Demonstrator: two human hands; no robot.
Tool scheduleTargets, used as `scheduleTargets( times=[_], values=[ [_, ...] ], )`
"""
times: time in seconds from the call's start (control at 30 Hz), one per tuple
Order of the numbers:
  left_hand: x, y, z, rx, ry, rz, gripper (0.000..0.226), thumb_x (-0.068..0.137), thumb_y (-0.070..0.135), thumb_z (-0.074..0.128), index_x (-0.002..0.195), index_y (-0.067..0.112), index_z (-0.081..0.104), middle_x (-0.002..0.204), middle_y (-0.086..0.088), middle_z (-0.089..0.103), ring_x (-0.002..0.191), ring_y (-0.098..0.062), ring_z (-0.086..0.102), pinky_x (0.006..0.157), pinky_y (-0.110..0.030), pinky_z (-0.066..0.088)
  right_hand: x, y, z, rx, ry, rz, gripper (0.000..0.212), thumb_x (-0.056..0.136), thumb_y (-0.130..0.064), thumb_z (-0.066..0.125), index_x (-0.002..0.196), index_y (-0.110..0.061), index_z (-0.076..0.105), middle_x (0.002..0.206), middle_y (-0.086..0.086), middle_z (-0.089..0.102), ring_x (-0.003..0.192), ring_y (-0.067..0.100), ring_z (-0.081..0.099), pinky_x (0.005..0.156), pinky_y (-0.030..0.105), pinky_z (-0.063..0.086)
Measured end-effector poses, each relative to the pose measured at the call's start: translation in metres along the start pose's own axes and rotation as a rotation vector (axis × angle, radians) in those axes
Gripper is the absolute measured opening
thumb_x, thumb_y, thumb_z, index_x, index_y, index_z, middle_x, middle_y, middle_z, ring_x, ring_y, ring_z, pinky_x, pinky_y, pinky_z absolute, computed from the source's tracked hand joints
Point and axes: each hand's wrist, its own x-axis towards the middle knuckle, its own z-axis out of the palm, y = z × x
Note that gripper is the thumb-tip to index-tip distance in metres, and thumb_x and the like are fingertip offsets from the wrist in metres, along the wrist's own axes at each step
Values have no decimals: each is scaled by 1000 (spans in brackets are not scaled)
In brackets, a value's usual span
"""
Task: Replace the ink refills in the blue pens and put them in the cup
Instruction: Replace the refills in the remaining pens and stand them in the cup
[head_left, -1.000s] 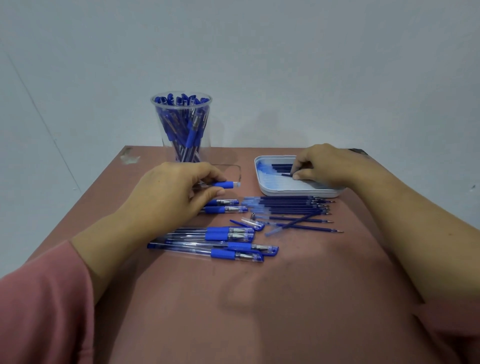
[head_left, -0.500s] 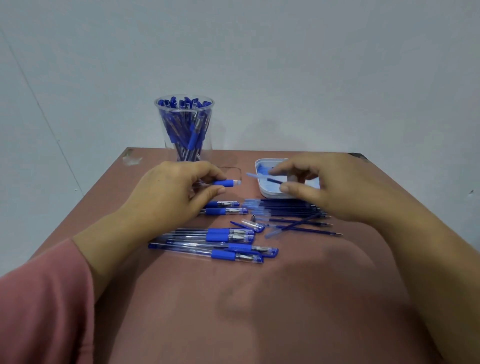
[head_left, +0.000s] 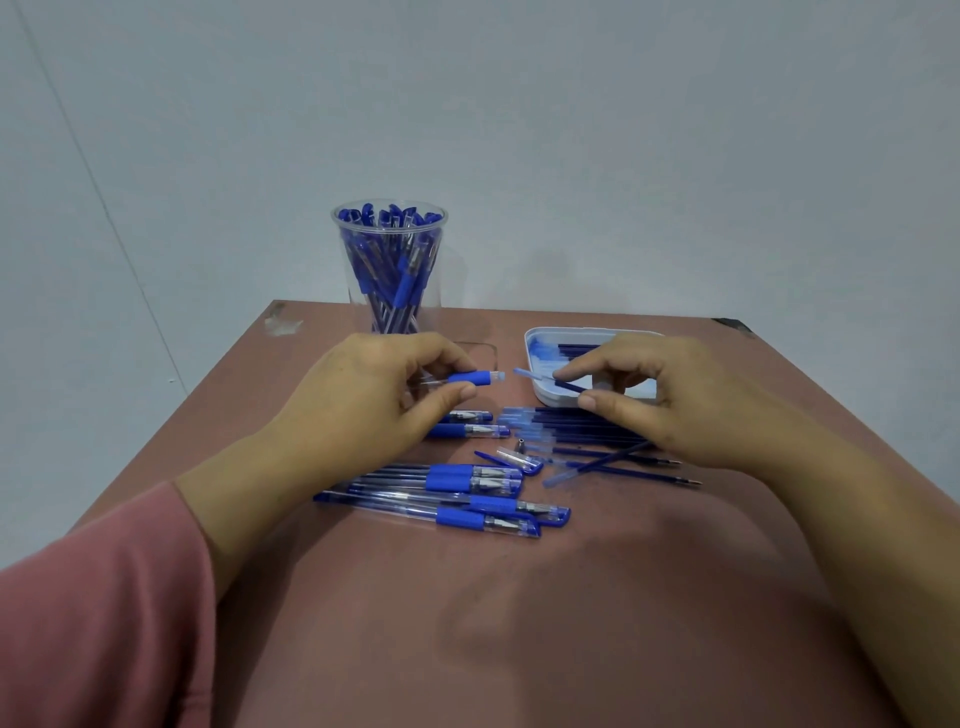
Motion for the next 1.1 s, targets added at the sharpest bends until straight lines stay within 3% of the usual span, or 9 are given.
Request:
scheduleTargets(
  times=[0.27,0.4,0.53,0.7,0.8,0.9,1.0,1.1],
  values=[
    [-1,2,0,-22,-5,-10,14,85,39,66,98,37,68,76,19,66,69,-11,63,61,-27,51,1,-2,5,38,-1,-35,29,88,-27,66,99,-54,61,85,-12,64,86,6,60,79,9,43],
    [0,2,-3,-29,-19,4,16,83,43,64,98,39,68,77,19,66,70,-9,63,59,-22,48,1,-1,5,46,13,-40,21,86,-36,62,97,-55,61,89,-12,64,88,5,60,79,8,41],
    [-1,7,-2,-26,-57,40,18,82,43,66,98,37,70,80,21,67,72,-5,63,64,-26,52,3,-4,10,41,-9,-68,31,91,-24,63,101,-54,61,88,-22,63,91,1,59,79,7,40],
    [-2,9,-1,-20,-58,24,19,82,47,63,98,38,69,80,20,68,74,-4,63,66,-31,54,4,-6,12,28,34,-57,23,76,-55,63,98,-54,58,94,-29,60,93,3,58,82,17,45],
    [-1,7,-1,-22,-33,20,19,82,46,62,98,39,69,80,20,68,72,-8,63,65,-34,54,2,-1,7,17,69,-31,16,79,-40,72,90,-44,61,93,-25,62,91,4,59,81,20,45],
    [-2,9,0,-27,-51,11,16,83,44,67,97,38,70,81,19,68,75,-6,63,66,-34,54,4,-4,16,24,68,-57,24,85,-23,71,85,-45,60,83,-22,63,85,2,60,77,14,44],
    [-2,7,2,-14,-71,14,17,83,44,67,98,37,70,82,18,69,76,-3,63,68,-34,54,6,-9,26,33,28,-69,18,87,-26,68,100,-40,67,90,-22,64,89,2,61,78,13,45],
    [-1,6,1,-29,-47,21,15,83,40,69,98,36,71,81,18,68,75,-4,63,66,-30,53,3,-5,20,24,55,-75,29,85,-31,70,111,-42,63,96,-25,63,93,1,59,81,12,43]
  ],
)
